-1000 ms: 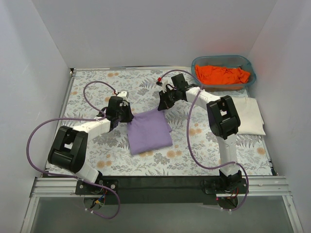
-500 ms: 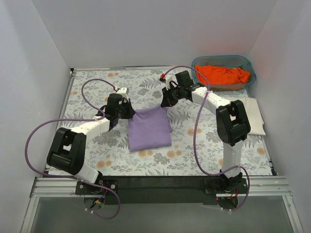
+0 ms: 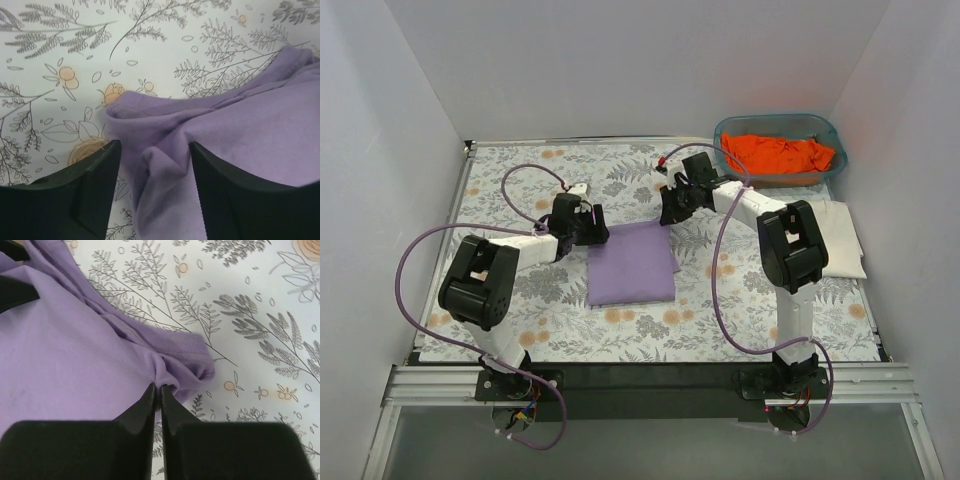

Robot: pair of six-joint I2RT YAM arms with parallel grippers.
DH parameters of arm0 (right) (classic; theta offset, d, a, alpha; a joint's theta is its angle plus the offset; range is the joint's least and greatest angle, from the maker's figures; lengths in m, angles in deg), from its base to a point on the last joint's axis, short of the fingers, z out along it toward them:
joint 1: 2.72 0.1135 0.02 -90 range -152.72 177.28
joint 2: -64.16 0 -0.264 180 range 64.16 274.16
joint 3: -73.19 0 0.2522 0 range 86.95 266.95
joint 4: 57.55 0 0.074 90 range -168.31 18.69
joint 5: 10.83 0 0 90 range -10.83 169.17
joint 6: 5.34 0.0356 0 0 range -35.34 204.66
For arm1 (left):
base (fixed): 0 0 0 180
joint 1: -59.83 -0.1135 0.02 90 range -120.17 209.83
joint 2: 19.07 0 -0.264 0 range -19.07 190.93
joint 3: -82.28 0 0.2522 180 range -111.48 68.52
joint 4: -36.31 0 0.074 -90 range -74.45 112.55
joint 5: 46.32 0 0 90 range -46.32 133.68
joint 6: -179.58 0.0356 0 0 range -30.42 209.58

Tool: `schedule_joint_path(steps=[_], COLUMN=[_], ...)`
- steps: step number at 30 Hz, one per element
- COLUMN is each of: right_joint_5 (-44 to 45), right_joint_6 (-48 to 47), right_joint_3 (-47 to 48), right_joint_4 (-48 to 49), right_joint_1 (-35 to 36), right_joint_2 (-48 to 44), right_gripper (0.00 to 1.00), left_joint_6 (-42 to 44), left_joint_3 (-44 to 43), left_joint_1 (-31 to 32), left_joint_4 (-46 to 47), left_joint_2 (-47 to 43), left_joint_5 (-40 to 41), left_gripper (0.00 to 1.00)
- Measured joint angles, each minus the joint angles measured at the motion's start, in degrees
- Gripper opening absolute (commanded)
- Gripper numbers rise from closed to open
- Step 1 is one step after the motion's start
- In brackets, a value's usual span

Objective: Fold and stack the t-shirts
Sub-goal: Fold the tshirt

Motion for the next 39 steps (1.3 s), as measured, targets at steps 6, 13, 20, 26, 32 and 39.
schedule_joint_path(steps=[6, 13, 20, 26, 32, 39], right_joint_5=[6.14, 5.07, -11.87, -19.08, -20.11, -22.12], right_joint_6=[3.56, 8.72, 16.57, 21.46, 25.44, 28.76], right_joint_3=[-0.31, -2.82, -2.86, -2.82, -4.94, -5.9], right_joint_4=[0.09, 1.42, 10.49, 15.8, 20.2, 22.84], right_joint_1=[-0.09, -0.33, 0.07, 0.5, -3.23, -9.07], right_joint_2=[-1.33, -8.79, -9.35, -1.29, 5.81, 8.9], right_gripper=[0.28, 0.37, 0.38, 0.38, 0.38, 0.37], left_joint_6=[-0.83, -3.32, -6.84, -8.48, -10.08, -11.26], left_joint_3=[-1.97, -2.45, -2.62, -4.63, -11.08, -11.74], left_joint_1=[0.0, 0.0, 0.48, 0.79, 0.31, -0.39], left_joint_4=[-1.16, -5.7, -5.25, -3.23, -2.29, 1.09], left_joint_2=[-2.67, -12.13, -12.87, -2.78, 8.81, 11.96], left_joint_5=[2.45, 5.05, -0.92, -2.99, -4.15, -6.12], left_gripper=[0.68, 0.56, 0.33, 0.29, 0.31, 0.36])
